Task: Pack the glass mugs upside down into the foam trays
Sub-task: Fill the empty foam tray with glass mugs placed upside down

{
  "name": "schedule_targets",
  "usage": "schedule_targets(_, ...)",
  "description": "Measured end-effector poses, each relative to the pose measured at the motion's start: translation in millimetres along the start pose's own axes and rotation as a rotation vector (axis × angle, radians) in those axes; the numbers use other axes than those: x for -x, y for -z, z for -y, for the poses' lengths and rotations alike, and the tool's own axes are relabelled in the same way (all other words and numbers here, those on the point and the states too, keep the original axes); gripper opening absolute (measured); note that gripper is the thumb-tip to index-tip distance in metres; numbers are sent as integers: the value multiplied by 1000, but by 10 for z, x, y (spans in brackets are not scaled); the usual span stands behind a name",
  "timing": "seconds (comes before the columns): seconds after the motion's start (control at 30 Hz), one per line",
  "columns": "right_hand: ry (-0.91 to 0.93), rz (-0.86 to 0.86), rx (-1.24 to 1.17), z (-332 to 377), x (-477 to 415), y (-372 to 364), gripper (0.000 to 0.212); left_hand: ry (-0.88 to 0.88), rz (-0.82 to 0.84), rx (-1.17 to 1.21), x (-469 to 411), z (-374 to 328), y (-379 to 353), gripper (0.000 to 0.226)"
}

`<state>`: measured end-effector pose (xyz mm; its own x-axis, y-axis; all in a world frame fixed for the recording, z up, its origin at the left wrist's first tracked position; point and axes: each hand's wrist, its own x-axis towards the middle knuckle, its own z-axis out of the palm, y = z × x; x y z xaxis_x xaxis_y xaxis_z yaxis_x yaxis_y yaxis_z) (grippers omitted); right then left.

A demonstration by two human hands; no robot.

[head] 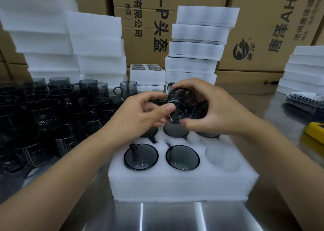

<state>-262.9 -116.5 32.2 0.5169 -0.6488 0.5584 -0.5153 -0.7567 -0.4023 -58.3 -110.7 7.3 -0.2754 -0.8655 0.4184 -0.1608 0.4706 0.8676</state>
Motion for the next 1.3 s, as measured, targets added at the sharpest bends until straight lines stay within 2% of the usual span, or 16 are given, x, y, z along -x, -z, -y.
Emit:
schedule_targets(0.07, -128, 107, -155, -22, 14, 195, 58, -11, 15, -66, 12, -10, -16, 67)
schedule_targets(0.13, -228, 218, -293, -85, 64, 388, 58, -11, 37, -148, 30, -5, -28, 59)
schedule_targets(0.2, -274, 331, -369, -146, 127, 539, 58, -15, 62, -214, 44, 12, -43, 47)
schedule_targets(0.3, -289, 600, -480, -153, 200, 688, 60, -26, 85, -272, 47, 32, -60, 33)
schedule_targets(0.37, -297, 759, -490, -132, 226, 730, 61, -31, 72, -283, 43, 38, -58, 30)
schedule_targets(0.43, -297, 842, -415, -110, 240, 732, 62, -31, 61, -283, 40, 45, -51, 27)
schedule_targets(0.7, -355, 827, -212, 8, 223, 662, 61, -45, 85, -308, 64, 20, -60, 23)
schedule_targets(0.9, -375, 919, -87, 3, 206, 603, 62, -96, 107, -334, 116, -68, -73, 22)
schedule_targets(1.0, -359, 872, -134, -8, 179, 615, 71, -220, 234, -363, 186, -196, -115, 27)
schedule_targets(1.07, -378, 740, -224, -77, 170, 635, 79, -315, 376, -398, 253, -259, -176, 39)
schedule_targets(1.1, -401, 667, -244, -126, 172, 647, 75, -346, 439, -427, 290, -276, -216, 45)
schedule_targets(1.17, -455, 599, -227, -226, 185, 665, 55, -388, 528, -499, 352, -279, -298, 54)
schedule_targets(1.3, -569, 736, -154, -307, 212, 647, 41, -368, 610, -569, 390, -275, -362, 61)
